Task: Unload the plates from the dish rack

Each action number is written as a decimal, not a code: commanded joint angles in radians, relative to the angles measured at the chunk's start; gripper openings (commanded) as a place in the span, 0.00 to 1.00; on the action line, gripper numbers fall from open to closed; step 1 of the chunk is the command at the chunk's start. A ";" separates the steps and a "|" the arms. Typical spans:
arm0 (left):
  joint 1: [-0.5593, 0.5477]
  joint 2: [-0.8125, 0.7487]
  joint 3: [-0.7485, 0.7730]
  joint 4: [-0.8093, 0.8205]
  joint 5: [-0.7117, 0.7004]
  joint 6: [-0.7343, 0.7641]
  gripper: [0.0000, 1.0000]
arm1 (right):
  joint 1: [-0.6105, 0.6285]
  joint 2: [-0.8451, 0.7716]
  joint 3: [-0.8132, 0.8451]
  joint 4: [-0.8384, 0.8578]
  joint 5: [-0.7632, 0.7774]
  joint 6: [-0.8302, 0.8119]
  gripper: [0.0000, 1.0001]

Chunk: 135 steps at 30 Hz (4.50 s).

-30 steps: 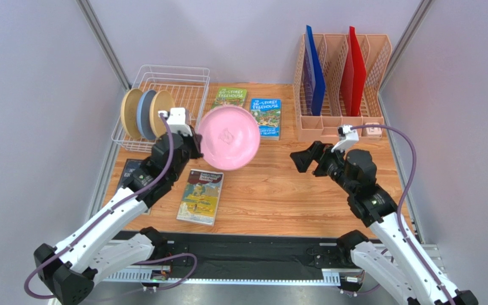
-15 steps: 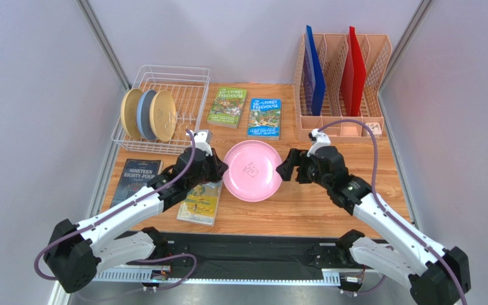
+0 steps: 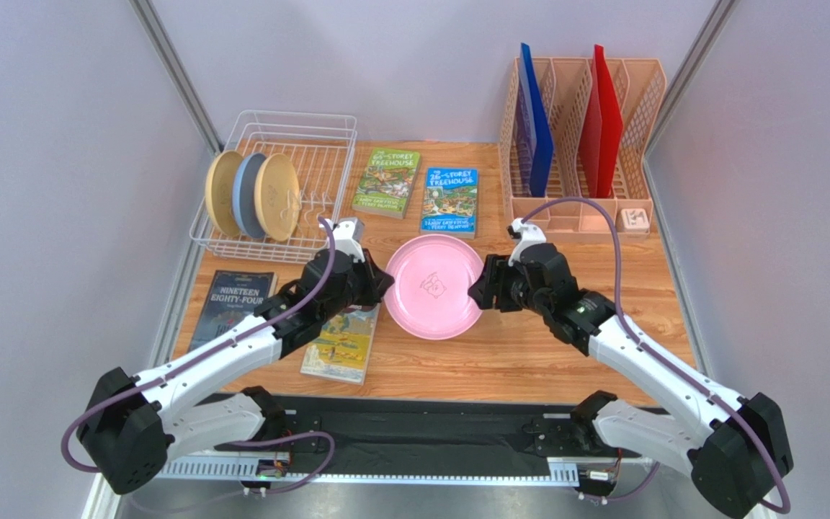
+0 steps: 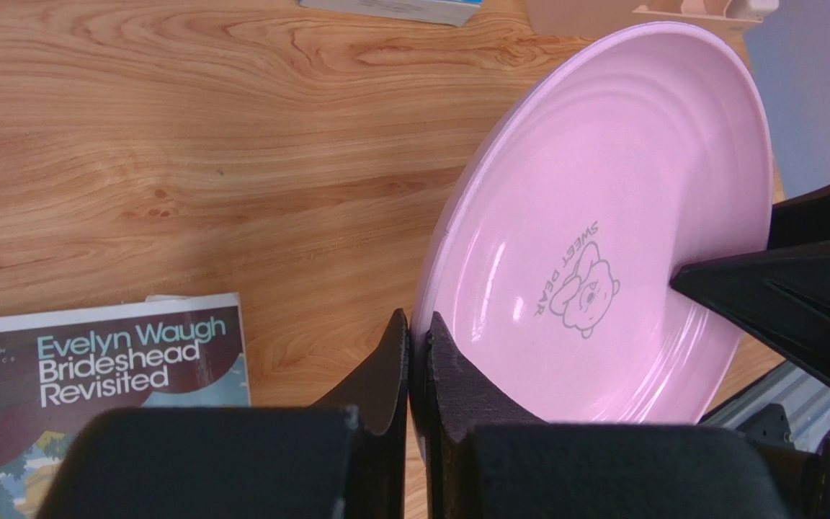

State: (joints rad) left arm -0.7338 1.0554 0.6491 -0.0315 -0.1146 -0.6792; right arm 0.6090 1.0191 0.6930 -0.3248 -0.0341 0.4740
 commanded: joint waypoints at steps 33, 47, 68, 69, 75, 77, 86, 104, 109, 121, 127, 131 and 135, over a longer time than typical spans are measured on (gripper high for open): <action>0.172 -0.233 0.046 0.088 -0.757 0.517 1.00 | -0.193 -0.117 -0.147 -0.252 0.220 0.218 0.21; 0.347 0.044 0.092 0.292 -0.666 0.573 0.98 | -0.193 -0.097 -0.153 -0.292 0.349 0.213 0.46; 0.550 0.509 0.336 0.403 -0.634 0.541 0.81 | -0.193 -0.088 0.005 -0.306 0.312 0.055 0.50; 0.563 0.532 0.354 0.386 -0.619 0.532 0.81 | -0.193 -0.055 0.016 -0.306 0.309 0.051 0.50; 0.594 0.569 0.374 0.390 -0.616 0.520 0.74 | -0.193 0.019 0.056 -0.296 0.286 0.041 0.50; 0.596 0.574 0.380 0.389 -0.623 0.530 0.66 | -0.193 0.032 0.054 -0.295 0.287 0.040 0.50; 0.594 0.516 0.345 0.378 -0.616 0.556 0.00 | -0.193 0.081 0.076 -0.290 0.293 0.038 0.50; 0.498 0.373 0.317 0.599 -0.861 0.813 0.00 | -0.187 0.128 0.168 -0.345 0.304 0.008 0.50; 0.479 0.249 0.385 0.206 -0.665 0.557 0.00 | -0.180 0.055 0.186 -0.264 0.124 -0.047 0.52; 0.476 0.065 0.425 -0.209 -0.039 0.213 0.00 | -0.120 0.326 0.410 0.136 -0.269 0.035 0.54; 0.476 0.026 0.390 -0.199 0.110 0.138 0.00 | -0.058 0.576 0.631 0.205 -0.312 0.043 0.54; 0.476 0.015 0.368 -0.183 0.200 0.109 0.00 | -0.034 0.656 0.695 0.259 -0.354 0.054 0.54; 0.476 0.009 0.345 -0.163 0.271 0.072 0.00 | -0.023 0.696 0.708 0.317 -0.400 0.078 0.55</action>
State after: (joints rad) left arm -0.2558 1.0950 1.0115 -0.2569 0.0334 -0.5377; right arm 0.5762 1.6924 1.3445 -0.1230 -0.3592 0.5198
